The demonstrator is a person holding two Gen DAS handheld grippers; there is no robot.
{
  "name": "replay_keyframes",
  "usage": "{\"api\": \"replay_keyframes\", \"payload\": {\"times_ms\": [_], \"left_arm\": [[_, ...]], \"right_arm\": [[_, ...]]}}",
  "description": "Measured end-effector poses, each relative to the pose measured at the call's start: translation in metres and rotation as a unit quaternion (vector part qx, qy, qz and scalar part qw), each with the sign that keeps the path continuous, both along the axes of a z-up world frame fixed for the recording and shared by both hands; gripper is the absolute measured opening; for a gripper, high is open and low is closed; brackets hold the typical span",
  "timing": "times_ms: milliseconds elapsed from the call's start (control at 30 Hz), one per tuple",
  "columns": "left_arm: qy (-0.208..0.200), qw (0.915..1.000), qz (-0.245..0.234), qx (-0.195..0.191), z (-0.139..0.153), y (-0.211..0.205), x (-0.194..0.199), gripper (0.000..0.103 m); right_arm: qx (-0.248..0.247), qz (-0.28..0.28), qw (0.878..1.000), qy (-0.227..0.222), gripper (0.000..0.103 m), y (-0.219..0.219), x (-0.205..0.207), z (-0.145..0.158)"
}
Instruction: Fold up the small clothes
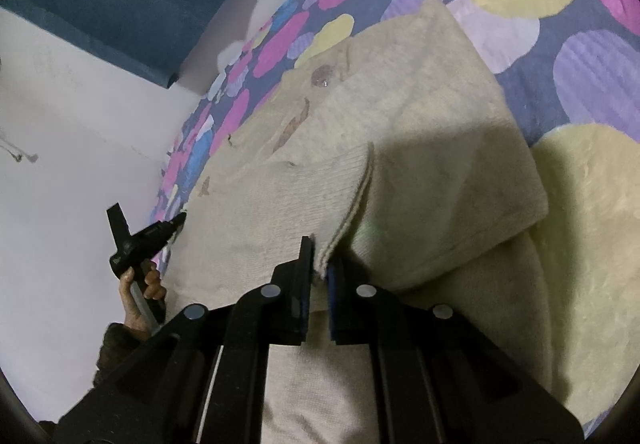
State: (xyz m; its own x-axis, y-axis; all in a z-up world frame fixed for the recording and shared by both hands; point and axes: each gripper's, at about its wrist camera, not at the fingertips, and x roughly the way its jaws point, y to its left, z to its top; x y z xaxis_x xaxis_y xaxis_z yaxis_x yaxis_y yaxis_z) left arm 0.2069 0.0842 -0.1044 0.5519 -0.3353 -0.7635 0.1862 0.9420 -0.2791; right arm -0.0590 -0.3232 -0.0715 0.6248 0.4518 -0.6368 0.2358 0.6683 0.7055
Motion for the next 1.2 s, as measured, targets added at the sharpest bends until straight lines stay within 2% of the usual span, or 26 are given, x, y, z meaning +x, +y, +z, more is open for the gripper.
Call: {"api": "replay_keyframes", "payload": {"times_ms": [267, 433, 567, 633, 733, 833, 900, 933, 967, 1100, 1200], "left_arm": [[0.001, 1.0000, 0.002, -0.002, 0.000, -0.001, -0.002, 0.005], [0.001, 1.0000, 0.001, -0.003, 0.000, 0.000, -0.002, 0.005], [0.002, 1.0000, -0.001, -0.006, -0.001, -0.001, -0.001, 0.005], [0.003, 1.0000, -0.001, -0.008, -0.002, -0.002, 0.000, 0.005], [0.001, 1.0000, -0.004, -0.006, 0.001, -0.002, -0.002, 0.008], [-0.004, 1.0000, -0.008, 0.001, 0.007, 0.001, -0.010, 0.009], [0.003, 0.9999, -0.010, -0.003, 0.011, 0.007, -0.020, 0.011], [0.008, 0.9998, -0.015, -0.007, 0.012, 0.011, -0.027, 0.013], [0.013, 0.9997, -0.020, -0.011, 0.014, 0.014, -0.034, 0.021], [0.014, 0.9992, -0.036, -0.011, 0.020, 0.030, -0.089, 0.061], [0.026, 0.9980, -0.056, -0.012, 0.021, 0.041, -0.140, 0.064]], "right_arm": [[-0.005, -0.001, 1.000, 0.005, 0.005, 0.004, -0.009, 0.007], [0.028, -0.020, 0.999, 0.016, 0.004, 0.001, -0.019, 0.002], [0.011, -0.019, 1.000, 0.006, 0.004, 0.010, -0.029, 0.013], [0.027, -0.021, 0.999, 0.016, 0.004, 0.007, -0.028, 0.003], [0.078, -0.034, 0.996, 0.015, 0.004, -0.004, -0.029, -0.008], [0.065, -0.042, 0.997, 0.005, 0.012, -0.010, -0.037, 0.004], [0.068, -0.044, 0.997, 0.005, 0.028, -0.017, -0.049, 0.011], [0.069, -0.045, 0.997, 0.006, 0.038, -0.020, -0.054, 0.013], [0.065, -0.046, 0.997, 0.008, 0.040, -0.025, -0.064, 0.017], [0.042, -0.046, 0.998, 0.022, 0.051, -0.038, -0.103, 0.023], [0.039, -0.038, 0.998, 0.031, 0.052, -0.044, -0.131, 0.025]]}}
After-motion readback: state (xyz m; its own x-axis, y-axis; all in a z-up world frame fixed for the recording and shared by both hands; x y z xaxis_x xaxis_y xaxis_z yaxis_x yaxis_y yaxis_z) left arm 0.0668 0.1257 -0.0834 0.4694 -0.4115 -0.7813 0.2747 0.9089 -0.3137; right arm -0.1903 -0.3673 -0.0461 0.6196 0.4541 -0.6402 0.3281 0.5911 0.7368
